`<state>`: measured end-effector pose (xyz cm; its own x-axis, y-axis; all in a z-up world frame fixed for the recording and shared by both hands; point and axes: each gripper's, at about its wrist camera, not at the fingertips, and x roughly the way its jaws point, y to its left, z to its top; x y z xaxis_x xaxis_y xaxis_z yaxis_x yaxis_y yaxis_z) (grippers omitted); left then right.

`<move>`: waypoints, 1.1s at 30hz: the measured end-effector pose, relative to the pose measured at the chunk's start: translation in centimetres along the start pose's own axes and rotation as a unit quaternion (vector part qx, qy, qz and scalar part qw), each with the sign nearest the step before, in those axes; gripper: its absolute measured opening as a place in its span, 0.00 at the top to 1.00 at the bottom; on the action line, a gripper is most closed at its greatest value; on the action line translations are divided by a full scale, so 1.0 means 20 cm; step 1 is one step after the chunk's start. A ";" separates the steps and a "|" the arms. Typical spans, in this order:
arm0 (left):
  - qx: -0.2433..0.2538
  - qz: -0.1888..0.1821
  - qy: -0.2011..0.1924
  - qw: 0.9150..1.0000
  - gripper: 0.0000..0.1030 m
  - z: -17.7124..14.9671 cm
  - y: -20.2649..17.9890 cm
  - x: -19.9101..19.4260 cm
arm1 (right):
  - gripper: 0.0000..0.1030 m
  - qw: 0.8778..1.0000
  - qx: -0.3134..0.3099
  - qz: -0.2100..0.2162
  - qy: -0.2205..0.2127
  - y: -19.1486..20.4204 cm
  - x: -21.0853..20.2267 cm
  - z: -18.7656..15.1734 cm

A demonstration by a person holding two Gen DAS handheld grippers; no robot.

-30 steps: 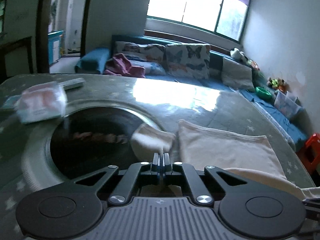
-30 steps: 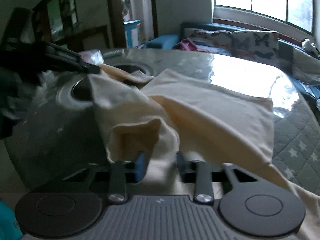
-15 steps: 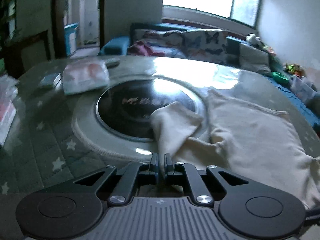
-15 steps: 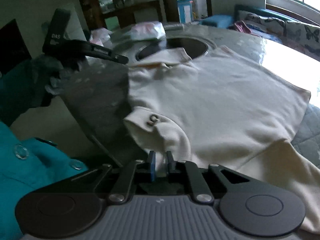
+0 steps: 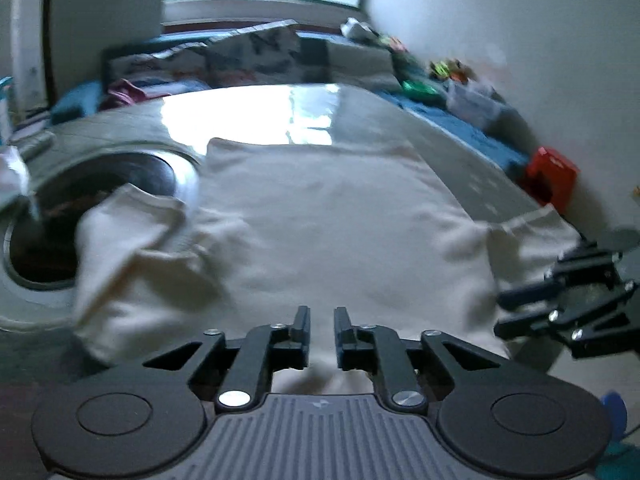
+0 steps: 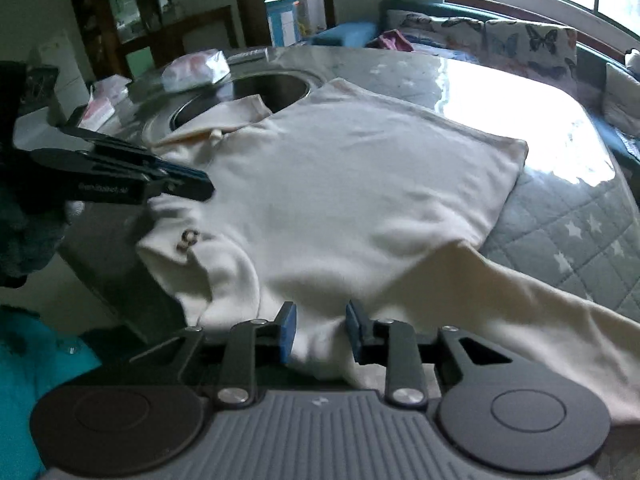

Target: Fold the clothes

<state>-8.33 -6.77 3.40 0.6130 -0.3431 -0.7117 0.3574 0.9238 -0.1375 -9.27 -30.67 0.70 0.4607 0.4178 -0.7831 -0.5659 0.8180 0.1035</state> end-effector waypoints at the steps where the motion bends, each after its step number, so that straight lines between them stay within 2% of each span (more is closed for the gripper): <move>1: 0.004 -0.003 0.009 1.000 0.84 -0.01 -0.01 0.01 | 0.71 1.000 -0.005 0.001 0.001 0.00 -0.01 0.00; 4: 0.010 -0.008 0.014 1.000 0.83 -0.01 0.00 0.02 | 0.67 1.000 -0.009 -0.005 -0.017 -0.02 -0.04 0.03; 7: -0.002 -0.008 0.003 1.000 0.81 0.05 0.03 0.02 | 0.66 0.999 0.000 -0.014 -0.041 -0.07 -0.04 0.10; 10: -0.019 0.007 -0.014 1.000 0.73 0.12 0.08 0.04 | 0.64 0.998 0.009 -0.022 -0.054 -0.12 0.01 0.16; 14: -0.044 0.022 -0.026 0.998 0.72 0.20 0.15 0.11 | 0.63 0.998 0.027 -0.023 -0.053 -0.19 0.10 0.21; 20: -0.074 0.029 -0.017 0.997 0.71 0.29 0.26 0.22 | 0.63 0.998 0.047 -0.039 -0.032 -0.30 0.19 0.24; 25: -0.068 0.031 -0.007 0.997 0.68 0.31 0.27 0.30 | 0.61 0.997 0.045 -0.053 -0.034 -0.37 0.25 0.31; 27: -0.061 0.037 -0.012 0.997 0.62 0.32 0.27 0.32 | 0.60 0.997 0.041 -0.062 -0.034 -0.42 0.29 0.36; 33: -0.071 0.043 -0.020 0.996 0.58 0.33 0.34 0.33 | 0.59 0.993 0.058 -0.092 -0.046 -0.60 0.39 0.46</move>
<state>2.78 -3.95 2.46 0.6651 -0.2655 -0.6980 0.2004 0.9638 -0.1756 7.39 -33.52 -1.06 0.6129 0.2865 -0.7364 -0.3857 0.9219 0.0376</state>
